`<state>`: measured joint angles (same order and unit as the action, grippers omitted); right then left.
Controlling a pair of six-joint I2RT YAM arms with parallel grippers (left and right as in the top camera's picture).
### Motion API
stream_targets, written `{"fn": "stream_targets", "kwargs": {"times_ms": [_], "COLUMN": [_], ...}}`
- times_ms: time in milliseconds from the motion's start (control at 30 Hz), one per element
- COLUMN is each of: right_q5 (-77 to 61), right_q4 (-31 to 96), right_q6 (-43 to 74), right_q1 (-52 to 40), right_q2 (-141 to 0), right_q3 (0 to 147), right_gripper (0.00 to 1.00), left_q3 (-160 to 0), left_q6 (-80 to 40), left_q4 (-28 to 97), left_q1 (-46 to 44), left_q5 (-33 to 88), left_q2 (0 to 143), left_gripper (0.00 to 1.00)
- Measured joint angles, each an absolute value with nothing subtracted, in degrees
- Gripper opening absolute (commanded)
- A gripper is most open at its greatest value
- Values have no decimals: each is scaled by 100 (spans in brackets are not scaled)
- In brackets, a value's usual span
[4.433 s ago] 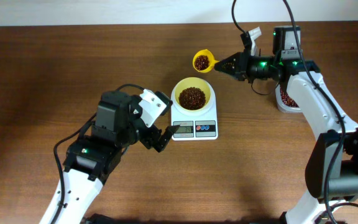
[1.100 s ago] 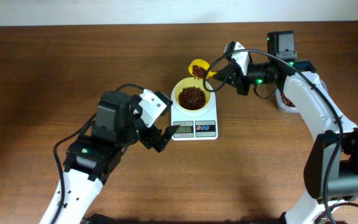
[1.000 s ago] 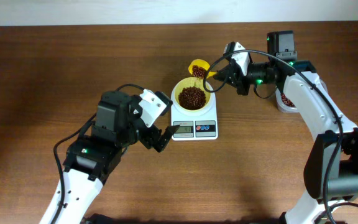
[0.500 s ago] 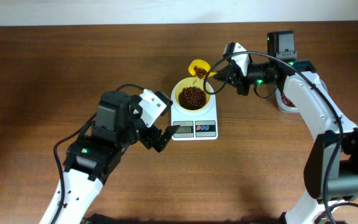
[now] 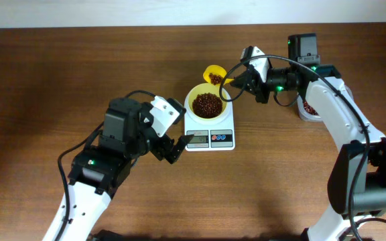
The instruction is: Scoop item into bowl and weigh 50g on scale
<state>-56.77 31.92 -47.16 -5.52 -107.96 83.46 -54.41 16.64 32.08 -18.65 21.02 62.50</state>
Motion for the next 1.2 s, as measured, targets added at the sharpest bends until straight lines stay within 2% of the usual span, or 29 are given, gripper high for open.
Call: {"fn": "stream_targets", "kwargs": {"times_ms": [1200], "right_q5": [-5675], "right_q4": [3430], "right_q6": [-4716], "right_q1": [-585], "right_q2": [-10796], "right_q3": [8346], "right_gripper": [4], "left_q3": [-5441], "left_q6": [1662], "left_q4": [3208], "left_q1": [-1865], "left_q5": [2102], "left_q2": [6250], "left_gripper": [99]}}
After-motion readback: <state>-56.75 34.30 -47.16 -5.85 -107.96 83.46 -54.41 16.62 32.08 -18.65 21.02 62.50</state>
